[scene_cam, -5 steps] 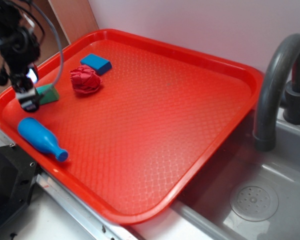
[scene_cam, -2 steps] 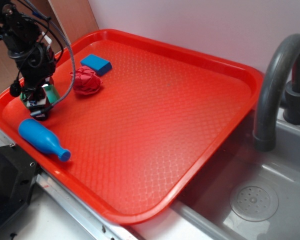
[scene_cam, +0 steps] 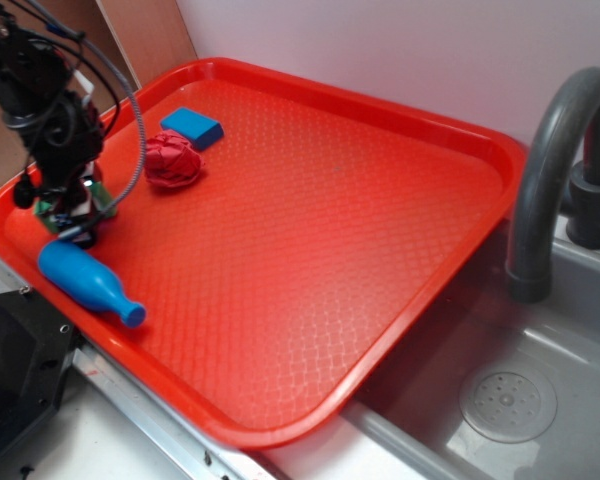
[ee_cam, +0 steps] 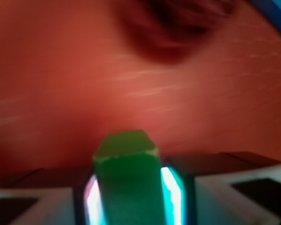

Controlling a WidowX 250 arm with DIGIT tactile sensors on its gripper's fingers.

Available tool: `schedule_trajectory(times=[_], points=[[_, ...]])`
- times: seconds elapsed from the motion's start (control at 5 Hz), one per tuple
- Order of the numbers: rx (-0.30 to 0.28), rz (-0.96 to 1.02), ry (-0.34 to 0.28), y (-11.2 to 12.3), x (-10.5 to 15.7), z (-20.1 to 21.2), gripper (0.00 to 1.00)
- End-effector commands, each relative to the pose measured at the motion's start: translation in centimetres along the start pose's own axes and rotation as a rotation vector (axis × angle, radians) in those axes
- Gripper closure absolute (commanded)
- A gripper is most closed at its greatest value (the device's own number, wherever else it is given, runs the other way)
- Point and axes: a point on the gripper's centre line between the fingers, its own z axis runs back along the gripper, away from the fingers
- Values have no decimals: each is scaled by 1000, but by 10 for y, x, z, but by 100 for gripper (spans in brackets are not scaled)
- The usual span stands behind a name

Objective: Grab the green block.

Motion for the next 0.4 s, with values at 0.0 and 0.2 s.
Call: schedule_trajectory(times=[0.0,0.2], points=[[187,416,-1,19,30,95,100],[96,672,-70,15,38,148,100]])
